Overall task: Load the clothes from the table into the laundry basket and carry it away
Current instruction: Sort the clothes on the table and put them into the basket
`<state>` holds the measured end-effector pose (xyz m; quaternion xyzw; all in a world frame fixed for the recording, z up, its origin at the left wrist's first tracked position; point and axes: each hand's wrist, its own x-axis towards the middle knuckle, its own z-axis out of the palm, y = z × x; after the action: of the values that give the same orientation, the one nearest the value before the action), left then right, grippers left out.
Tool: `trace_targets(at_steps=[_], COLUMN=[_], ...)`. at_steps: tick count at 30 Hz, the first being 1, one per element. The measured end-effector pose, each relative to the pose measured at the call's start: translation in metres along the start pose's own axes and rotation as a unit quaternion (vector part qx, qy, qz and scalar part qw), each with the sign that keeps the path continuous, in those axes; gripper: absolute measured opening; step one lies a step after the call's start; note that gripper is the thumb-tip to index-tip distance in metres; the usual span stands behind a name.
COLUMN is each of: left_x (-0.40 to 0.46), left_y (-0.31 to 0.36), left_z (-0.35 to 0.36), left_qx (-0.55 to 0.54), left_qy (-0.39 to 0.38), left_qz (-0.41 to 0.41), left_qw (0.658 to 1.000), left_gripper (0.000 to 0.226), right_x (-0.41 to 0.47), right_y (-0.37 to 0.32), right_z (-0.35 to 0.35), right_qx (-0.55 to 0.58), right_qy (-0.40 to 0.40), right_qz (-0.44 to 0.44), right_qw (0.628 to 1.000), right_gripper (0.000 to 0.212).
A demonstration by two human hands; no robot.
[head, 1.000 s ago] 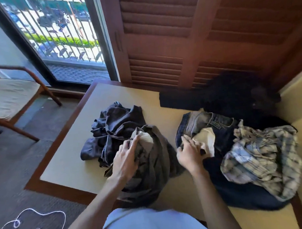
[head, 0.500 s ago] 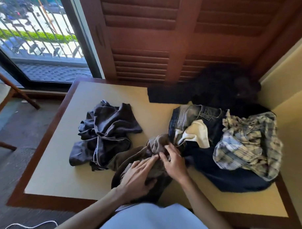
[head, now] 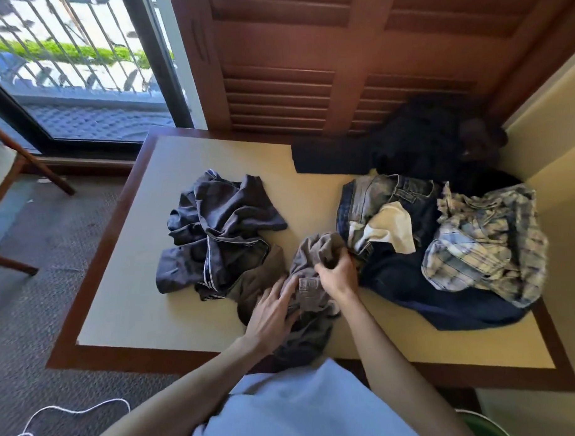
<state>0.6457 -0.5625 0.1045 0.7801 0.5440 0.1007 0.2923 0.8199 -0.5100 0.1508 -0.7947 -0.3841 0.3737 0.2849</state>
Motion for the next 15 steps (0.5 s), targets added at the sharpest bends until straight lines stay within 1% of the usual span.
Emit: trace_targets(at_steps=[2,4,6,7,9,10,11,12,13,14,15], left_x=[0.013,0.033,0.048,0.052,0.052,0.048,0.044,0.039,0.035,0.033,0.033], left_y=[0.006,0.008,0.007,0.003,-0.018,-0.03,-0.039,-0.044,-0.043,-0.036,-0.026], left_z=[-0.007,-0.019,-0.036,-0.047,-0.07,-0.081,-0.093,-0.105,-0.113,-0.117,-0.118], left_qx=[-0.057,-0.137,-0.216,-0.248,-0.293,-0.334,-0.388,-0.433,-0.463,-0.456,-0.433], left_qy=[0.013,0.008,-0.027,-0.053,-0.102,-0.131,-0.142,-0.129,-0.095,-0.055,-0.039], left_qz=[0.004,-0.023,-0.064,-0.068,-0.067,-0.087,-0.117,-0.127,-0.121,-0.098,-0.063], left_qw=[0.998,0.99,0.974,0.965,0.948,0.929,0.903,0.883,0.873,0.883,0.899], left_gripper=[0.097,0.108,0.111,0.108,0.093,0.086,0.08,0.074,0.068,0.059,0.051], right_x=[-0.017,-0.04,-0.063,-0.071,-0.083,-0.088,-0.093,-0.098,-0.102,-0.106,-0.108], right_y=[-0.008,-0.015,-0.014,-0.007,0.013,0.027,0.042,0.055,0.067,0.073,0.076], right_z=[-0.004,-0.007,-0.001,0.007,0.023,0.031,0.037,0.042,0.045,0.047,0.048], right_qx=[-0.01,-0.05,-0.129,-0.176,-0.26,-0.288,-0.308,-0.325,-0.34,-0.351,-0.361], right_qy=[0.064,0.134,0.159,0.161,0.157,0.145,0.132,0.117,0.103,0.09,0.083], right_qz=[-0.079,-0.195,-0.269,-0.289,-0.31,-0.319,-0.329,-0.334,-0.336,-0.332,-0.329], right_qw=[0.995,0.97,0.941,0.927,0.901,0.891,0.883,0.877,0.872,0.871,0.869], right_gripper=[0.046,0.032,0.025,0.025,0.036,0.039,0.042,0.045,0.05,0.054,0.056])
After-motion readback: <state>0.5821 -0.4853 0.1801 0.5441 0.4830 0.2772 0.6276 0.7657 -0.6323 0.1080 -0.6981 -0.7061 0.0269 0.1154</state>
